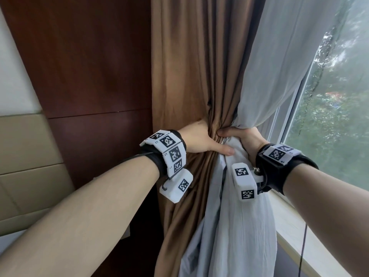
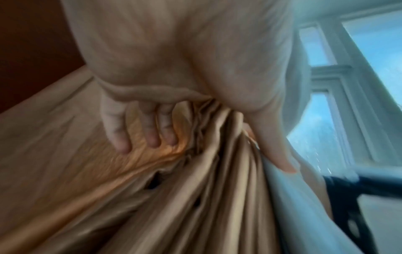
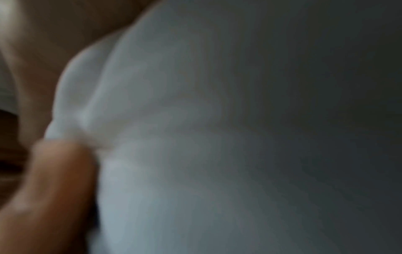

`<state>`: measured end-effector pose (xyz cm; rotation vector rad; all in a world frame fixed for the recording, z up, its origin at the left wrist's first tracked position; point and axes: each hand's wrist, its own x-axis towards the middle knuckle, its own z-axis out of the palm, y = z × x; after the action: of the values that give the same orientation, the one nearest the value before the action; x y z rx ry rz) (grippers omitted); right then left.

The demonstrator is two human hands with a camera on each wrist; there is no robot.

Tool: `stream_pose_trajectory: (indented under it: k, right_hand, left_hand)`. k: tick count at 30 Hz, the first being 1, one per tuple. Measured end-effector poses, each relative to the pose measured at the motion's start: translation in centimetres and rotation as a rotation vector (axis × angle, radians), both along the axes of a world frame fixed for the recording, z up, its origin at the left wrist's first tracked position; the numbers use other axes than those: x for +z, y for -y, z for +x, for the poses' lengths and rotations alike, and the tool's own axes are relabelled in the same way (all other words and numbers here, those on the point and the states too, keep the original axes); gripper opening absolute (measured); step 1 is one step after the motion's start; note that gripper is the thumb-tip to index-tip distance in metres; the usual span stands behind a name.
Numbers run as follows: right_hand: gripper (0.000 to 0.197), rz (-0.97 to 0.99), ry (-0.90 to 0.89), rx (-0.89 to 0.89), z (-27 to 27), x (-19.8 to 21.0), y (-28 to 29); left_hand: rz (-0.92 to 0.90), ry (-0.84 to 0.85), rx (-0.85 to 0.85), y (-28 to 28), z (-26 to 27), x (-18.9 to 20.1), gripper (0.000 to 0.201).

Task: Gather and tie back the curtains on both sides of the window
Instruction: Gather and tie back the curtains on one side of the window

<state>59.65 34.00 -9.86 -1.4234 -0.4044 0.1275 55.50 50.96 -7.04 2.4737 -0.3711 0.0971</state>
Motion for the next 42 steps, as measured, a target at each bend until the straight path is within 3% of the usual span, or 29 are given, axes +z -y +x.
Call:
stream_pose_trajectory:
  k: [3,5,6,8,11,14,18,23,29,38,42]
  right_hand:
    - [0.042,0.003,-0.006,0.008,0.0,0.2,0.4]
    - [0.041,0.004,-0.008,0.03,-0.3,0.3,0.5]
    - [0.045,-0.004,-0.009,0.044,-0.4,0.4,0.5]
    - [0.044,-0.024,-0.024,0.072,-0.7,0.6,0.7]
    - [0.031,-0.036,-0.121,0.144,-1.3,1.1,1.3]
    - [0.04,-0.034,-0.113,0.136,-1.6,1.2,1.4]
    - [0.058,-0.028,-0.036,0.036,-0.7,0.8,1.0]
    - [0.066,-0.02,-0.036,-0.043,0.0,0.5,0.1]
    - [0.031,-0.053,-0.044,0.044,-0.6,1.2,0.3]
    - [0.026,-0.123,-0.142,0.199,-1.7,2.0,1.6]
    - [0.022,-0.098,-0.138,0.196,-1.7,2.0,1.3]
  left_hand:
    - [-0.26,0.01,0.081,-1.1,1.3,-0.6,0.131]
    - [-0.4,-0.082,0.133,-1.7,2.2,-1.3,0.148]
    - [-0.479,-0.19,0.094,-1.8,2.5,-1.6,0.142]
    - [-0.619,-0.414,-0.005,-1.6,2.0,-1.9,0.105]
    - [-0.699,-0.51,-0.07,-1.0,1.5,-1.9,0.077]
    - [-0.739,-0.425,-0.072,-0.6,1.7,-1.8,0.083]
    - [-0.657,-0.027,0.092,-0.5,1.7,-1.8,0.1]
    - [-0.667,0.222,0.239,0.0,0.9,-2.2,0.083]
    - [-0.652,0.163,0.2,0.2,1.0,-2.7,0.053]
    - [-0.675,0.021,0.116,-0.1,1.1,-2.6,0.086]
    - [-0.68,0.021,0.133,-0.3,1.0,-2.7,0.073]
